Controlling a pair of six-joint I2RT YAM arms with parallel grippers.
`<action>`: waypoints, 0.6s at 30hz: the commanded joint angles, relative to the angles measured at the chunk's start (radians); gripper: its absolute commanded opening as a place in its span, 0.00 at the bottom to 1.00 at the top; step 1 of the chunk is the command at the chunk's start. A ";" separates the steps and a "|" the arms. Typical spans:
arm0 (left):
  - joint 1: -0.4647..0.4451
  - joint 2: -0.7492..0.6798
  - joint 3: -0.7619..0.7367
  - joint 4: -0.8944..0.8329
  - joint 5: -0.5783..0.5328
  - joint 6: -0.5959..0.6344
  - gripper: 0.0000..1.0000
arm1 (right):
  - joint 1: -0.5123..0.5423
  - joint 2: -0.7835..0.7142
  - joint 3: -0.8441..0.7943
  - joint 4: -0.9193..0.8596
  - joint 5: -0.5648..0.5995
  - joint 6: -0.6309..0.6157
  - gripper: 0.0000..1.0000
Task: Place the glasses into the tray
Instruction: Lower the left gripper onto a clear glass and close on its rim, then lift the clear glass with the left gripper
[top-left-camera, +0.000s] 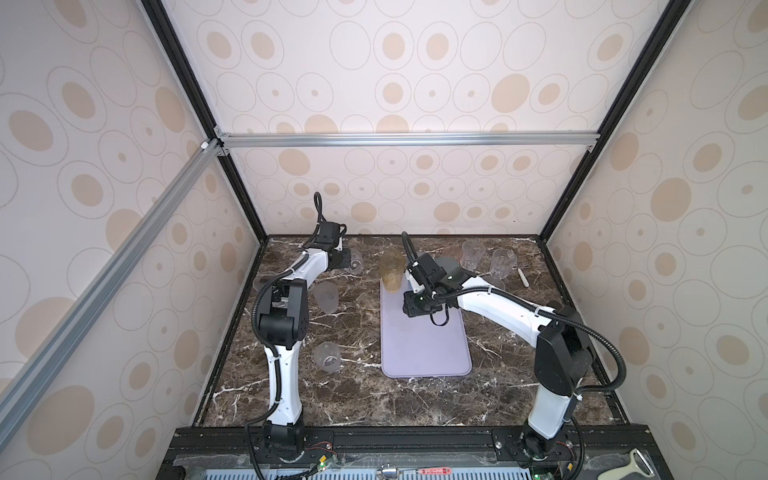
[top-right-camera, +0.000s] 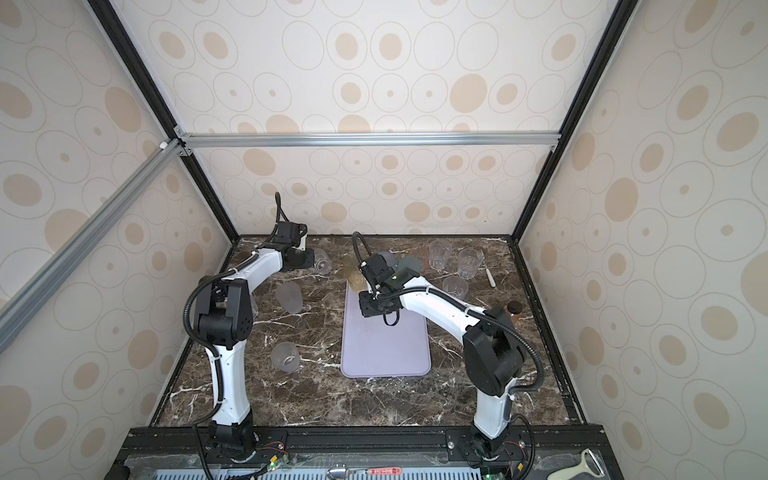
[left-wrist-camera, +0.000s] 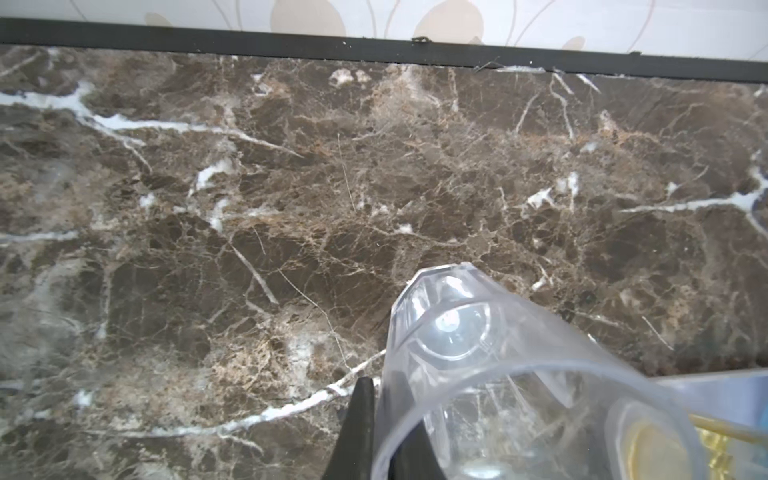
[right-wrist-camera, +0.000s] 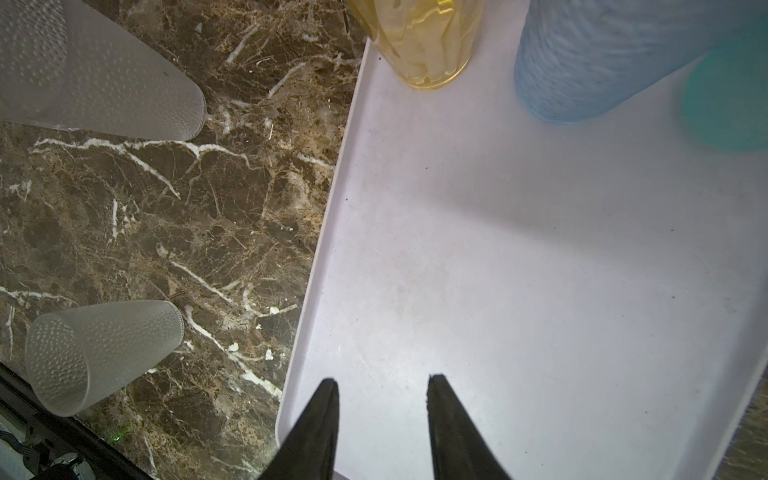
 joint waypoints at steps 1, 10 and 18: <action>-0.003 -0.081 -0.024 -0.009 -0.028 0.004 0.05 | 0.016 0.012 0.037 -0.017 0.006 0.006 0.38; -0.005 -0.360 -0.232 0.054 -0.086 -0.067 0.00 | 0.030 -0.046 0.013 -0.009 0.046 0.023 0.38; -0.101 -0.678 -0.494 0.023 -0.193 -0.198 0.00 | 0.039 -0.220 -0.098 0.082 0.117 0.077 0.38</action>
